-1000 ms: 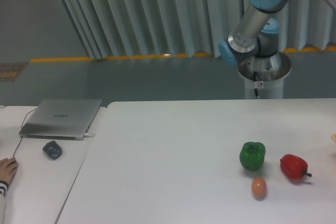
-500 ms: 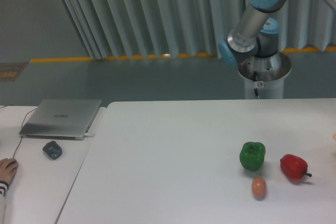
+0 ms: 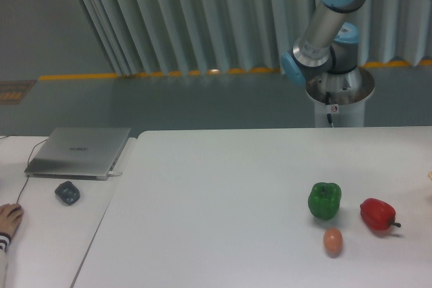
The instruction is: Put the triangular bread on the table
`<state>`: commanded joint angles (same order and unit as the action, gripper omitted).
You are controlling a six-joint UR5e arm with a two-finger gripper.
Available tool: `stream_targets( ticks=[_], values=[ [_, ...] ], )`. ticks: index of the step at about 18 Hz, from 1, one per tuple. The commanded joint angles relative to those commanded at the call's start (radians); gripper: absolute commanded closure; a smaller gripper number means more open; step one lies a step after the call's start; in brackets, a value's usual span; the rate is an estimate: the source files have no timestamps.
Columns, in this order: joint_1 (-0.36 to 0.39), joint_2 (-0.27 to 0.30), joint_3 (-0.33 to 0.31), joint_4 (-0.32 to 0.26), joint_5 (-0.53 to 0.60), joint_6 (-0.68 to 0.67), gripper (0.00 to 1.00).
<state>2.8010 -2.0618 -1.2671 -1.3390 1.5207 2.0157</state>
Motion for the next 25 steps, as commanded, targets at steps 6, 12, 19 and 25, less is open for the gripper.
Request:
stream_targets(
  ticks=[6, 12, 19, 25],
  values=[
    [-0.008, 0.051, -0.012, -0.078, -0.131, -0.146, 1.0],
    [-0.153, 0.074, -0.073, 0.001, -0.175, -0.515, 1.0],
    [-0.259, 0.051, -0.167, 0.212, -0.102, -0.721, 1.0],
    [-0.343, 0.012, -0.179, 0.261, 0.053, -0.801, 1.0]
  ],
)
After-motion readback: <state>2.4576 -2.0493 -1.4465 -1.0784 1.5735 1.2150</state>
